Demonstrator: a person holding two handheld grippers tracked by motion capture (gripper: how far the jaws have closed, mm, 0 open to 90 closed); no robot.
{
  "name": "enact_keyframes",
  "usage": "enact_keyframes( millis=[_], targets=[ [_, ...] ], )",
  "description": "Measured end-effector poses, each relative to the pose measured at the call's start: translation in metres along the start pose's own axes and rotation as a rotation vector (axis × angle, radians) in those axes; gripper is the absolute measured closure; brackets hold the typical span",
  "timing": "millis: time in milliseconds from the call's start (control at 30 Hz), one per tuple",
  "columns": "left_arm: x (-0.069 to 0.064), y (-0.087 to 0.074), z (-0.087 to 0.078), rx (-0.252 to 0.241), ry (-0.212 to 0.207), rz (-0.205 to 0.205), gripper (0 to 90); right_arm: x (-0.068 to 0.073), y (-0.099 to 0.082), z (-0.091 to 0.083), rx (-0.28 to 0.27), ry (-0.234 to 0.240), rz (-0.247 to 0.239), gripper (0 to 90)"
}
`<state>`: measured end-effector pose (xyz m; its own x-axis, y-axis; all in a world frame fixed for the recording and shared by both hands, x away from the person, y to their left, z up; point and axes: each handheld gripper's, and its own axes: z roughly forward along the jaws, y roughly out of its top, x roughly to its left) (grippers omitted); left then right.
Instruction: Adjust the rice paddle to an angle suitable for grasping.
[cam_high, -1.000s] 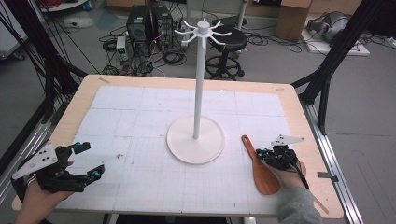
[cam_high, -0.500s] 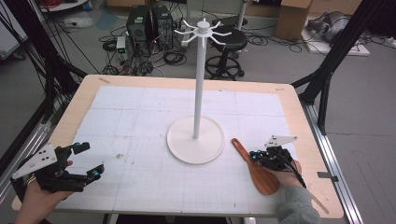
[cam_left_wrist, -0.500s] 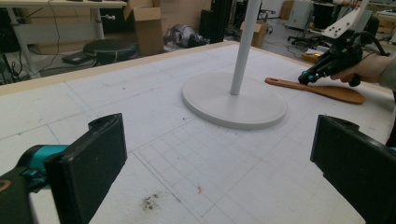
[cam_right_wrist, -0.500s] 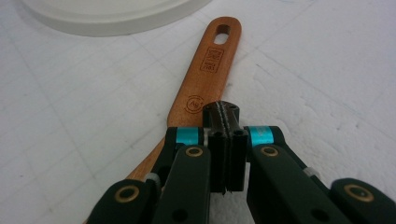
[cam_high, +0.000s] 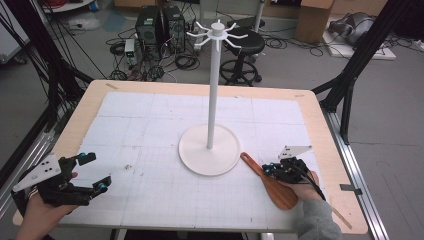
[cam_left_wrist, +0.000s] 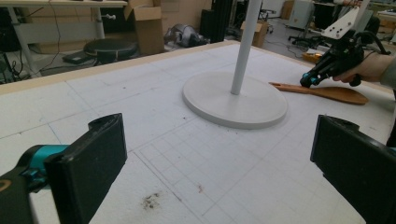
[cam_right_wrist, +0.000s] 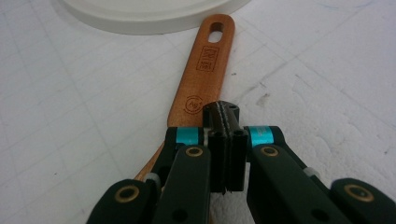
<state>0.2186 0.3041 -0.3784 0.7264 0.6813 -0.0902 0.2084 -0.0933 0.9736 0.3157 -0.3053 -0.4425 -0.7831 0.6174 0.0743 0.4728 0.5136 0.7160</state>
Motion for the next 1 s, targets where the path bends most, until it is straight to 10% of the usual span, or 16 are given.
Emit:
enact_keyframes(
  millis=[467,1000],
  targets=[
    [0.001,-0.001,0.000,0.004,0.002,-0.001,4.1,0.006,0.006,-0.006,-0.065,0.010,-0.024,90.0],
    [0.004,0.000,-0.004,-0.012,0.009,-0.013,4.0,0.048,0.007,0.001,0.105,0.117,-0.136,90.0]
  ],
)
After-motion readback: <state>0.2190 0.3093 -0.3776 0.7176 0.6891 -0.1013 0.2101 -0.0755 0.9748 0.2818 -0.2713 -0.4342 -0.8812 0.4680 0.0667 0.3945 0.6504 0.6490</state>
